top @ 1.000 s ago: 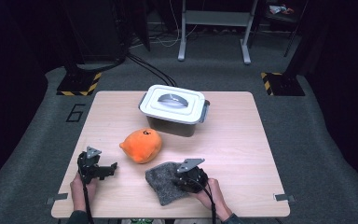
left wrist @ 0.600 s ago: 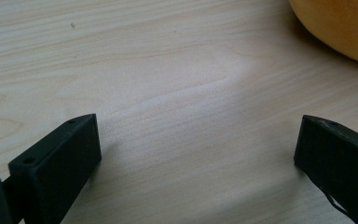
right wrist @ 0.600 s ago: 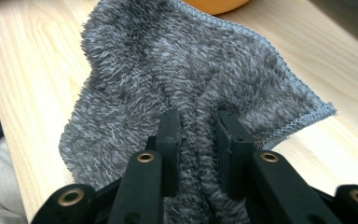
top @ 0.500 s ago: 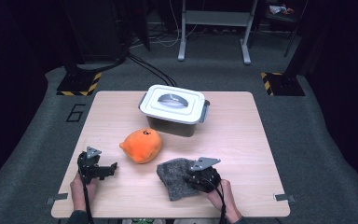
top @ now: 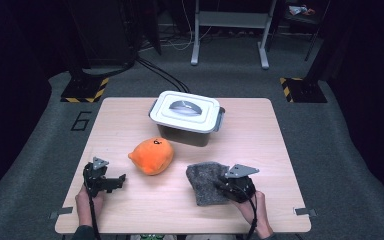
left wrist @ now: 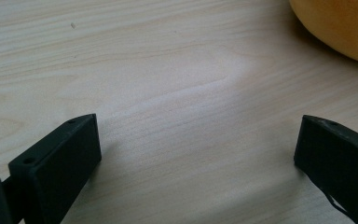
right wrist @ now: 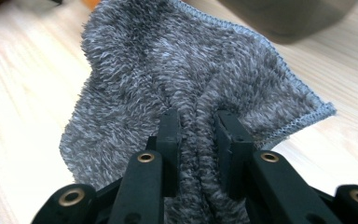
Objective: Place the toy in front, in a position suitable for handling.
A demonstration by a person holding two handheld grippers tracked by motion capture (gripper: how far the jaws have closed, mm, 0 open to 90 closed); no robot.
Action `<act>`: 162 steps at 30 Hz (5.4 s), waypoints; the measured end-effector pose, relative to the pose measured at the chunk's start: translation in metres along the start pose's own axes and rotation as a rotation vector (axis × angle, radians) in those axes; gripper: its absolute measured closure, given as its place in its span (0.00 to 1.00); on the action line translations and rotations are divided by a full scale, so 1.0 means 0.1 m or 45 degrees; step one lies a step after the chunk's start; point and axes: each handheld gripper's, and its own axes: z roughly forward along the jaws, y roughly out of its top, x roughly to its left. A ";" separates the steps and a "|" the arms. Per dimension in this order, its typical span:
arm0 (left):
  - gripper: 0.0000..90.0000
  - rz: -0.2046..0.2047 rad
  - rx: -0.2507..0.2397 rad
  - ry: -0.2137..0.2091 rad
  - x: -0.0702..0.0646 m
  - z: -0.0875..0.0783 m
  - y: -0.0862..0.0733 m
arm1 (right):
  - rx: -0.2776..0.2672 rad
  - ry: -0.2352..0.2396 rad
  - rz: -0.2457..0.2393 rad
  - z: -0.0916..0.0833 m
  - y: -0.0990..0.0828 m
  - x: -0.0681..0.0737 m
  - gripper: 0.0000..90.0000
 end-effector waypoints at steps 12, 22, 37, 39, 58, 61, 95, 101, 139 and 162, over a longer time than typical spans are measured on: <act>0.00 0.000 -0.001 0.000 0.00 0.00 0.00 | -0.038 -0.222 0.182 -0.36 -0.26 -0.56 0.81; 0.00 0.000 0.000 0.000 0.00 0.00 0.00 | -0.016 -0.358 0.295 -0.47 -0.41 -0.95 0.81; 0.00 0.000 0.000 0.000 0.00 0.00 0.00 | 0.078 -0.439 0.339 -0.35 -0.50 -1.45 0.79; 0.00 0.000 0.000 0.000 0.00 0.00 0.00 | 0.079 -0.433 0.357 -0.34 -0.51 -1.50 0.79; 0.00 0.000 0.000 0.000 0.00 0.00 0.00 | 0.109 -0.510 0.408 -0.28 -0.51 -1.61 0.38; 0.00 0.000 0.000 0.000 0.00 0.00 0.00 | 0.064 -0.494 0.397 -0.37 -0.49 -1.54 0.29; 0.00 -0.017 -0.002 0.011 -0.02 -0.03 -0.02 | 0.091 -0.187 0.106 0.17 -0.69 -0.23 0.07; 0.00 -0.033 0.011 -0.019 -0.02 -0.05 -0.02 | 0.094 -0.172 0.086 0.18 -0.68 -0.23 0.05; 0.04 -0.038 -0.104 -0.280 -0.68 -0.17 1.04 | 0.094 -0.184 0.098 0.18 -0.68 -0.25 0.05; 0.70 0.007 -0.131 -0.242 -0.81 0.02 0.83 | 0.091 -0.184 0.098 0.18 -0.68 -0.25 0.06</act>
